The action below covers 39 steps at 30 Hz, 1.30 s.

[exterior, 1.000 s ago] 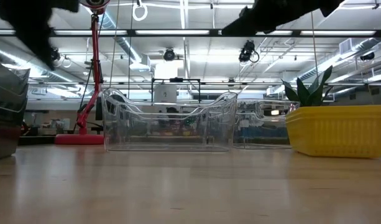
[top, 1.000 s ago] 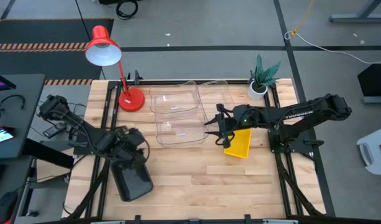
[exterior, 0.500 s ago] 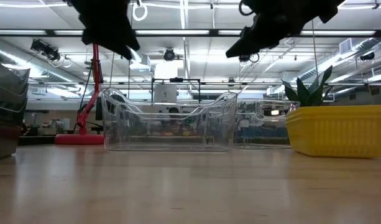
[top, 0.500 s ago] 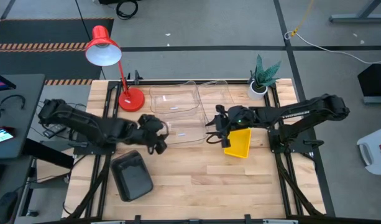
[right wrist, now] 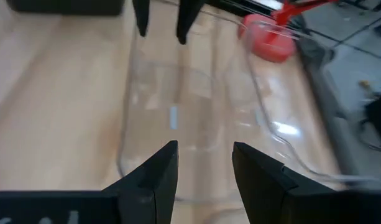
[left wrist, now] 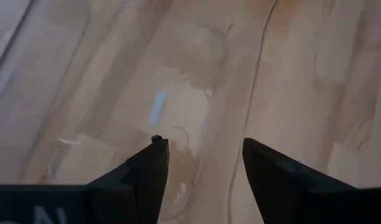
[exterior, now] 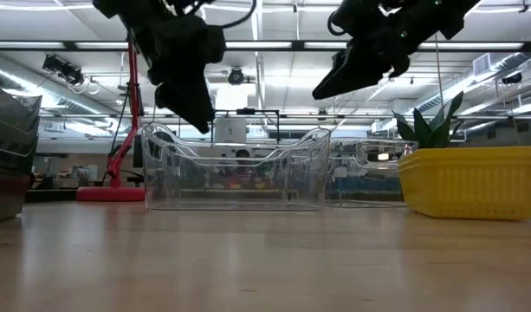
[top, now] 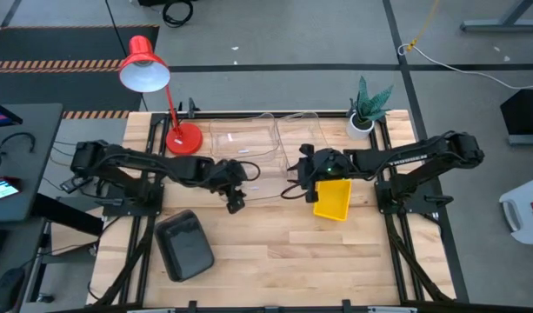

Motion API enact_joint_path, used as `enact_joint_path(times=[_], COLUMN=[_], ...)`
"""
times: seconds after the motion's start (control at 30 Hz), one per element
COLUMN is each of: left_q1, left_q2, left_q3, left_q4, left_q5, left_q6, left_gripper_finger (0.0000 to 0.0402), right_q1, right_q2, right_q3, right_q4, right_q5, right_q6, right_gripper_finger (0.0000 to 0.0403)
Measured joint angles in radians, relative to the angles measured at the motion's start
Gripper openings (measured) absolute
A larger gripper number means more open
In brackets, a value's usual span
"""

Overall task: Stack baskets by color
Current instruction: Stack the bottom transparent bin on top of the top transparent bin

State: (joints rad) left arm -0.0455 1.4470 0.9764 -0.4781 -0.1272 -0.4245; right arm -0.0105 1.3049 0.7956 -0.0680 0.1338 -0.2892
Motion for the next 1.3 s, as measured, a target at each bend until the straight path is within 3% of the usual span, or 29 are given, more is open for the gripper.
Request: enact_joint_path(times=[0.2, 0.37, 0.57, 0.97, 1.13, 1.3], left_q1=[0.025, 0.026, 0.017, 0.010, 0.009, 0.009], left_q2=[0.065, 0.111, 0.164, 0.269, 0.300, 0.304], left_q3=[0.000, 0.000, 0.002, 0.001, 0.000, 0.000], left_q4=[0.052, 0.175, 0.274, 0.296, 0.286, 0.290], left_q5=[0.083, 0.143, 0.113, 0.059, 0.037, 0.041], left_q6=[0.043, 0.077, 0.147, 0.192, 0.255, 0.280], left_gripper_finger=[0.0213, 0.0213, 0.0206, 0.0186, 0.0160, 0.0098], right_q1=[-0.003, -0.019, -0.048, -0.130, -0.172, -0.202], right_q2=[-0.047, -0.076, -0.092, -0.115, -0.129, -0.130], right_q3=[0.000, 0.000, 0.000, 0.042, 0.059, 0.059], right_q4=[0.004, 0.031, 0.024, 0.027, 0.035, 0.011], right_q5=[0.080, 0.083, 0.082, 0.082, 0.082, 0.072], right_q6=[-0.081, -0.134, -0.162, -0.261, -0.264, -0.232], right_gripper_finger=[0.0158, 0.0158, 0.0158, 0.0158, 0.0158, 0.0158])
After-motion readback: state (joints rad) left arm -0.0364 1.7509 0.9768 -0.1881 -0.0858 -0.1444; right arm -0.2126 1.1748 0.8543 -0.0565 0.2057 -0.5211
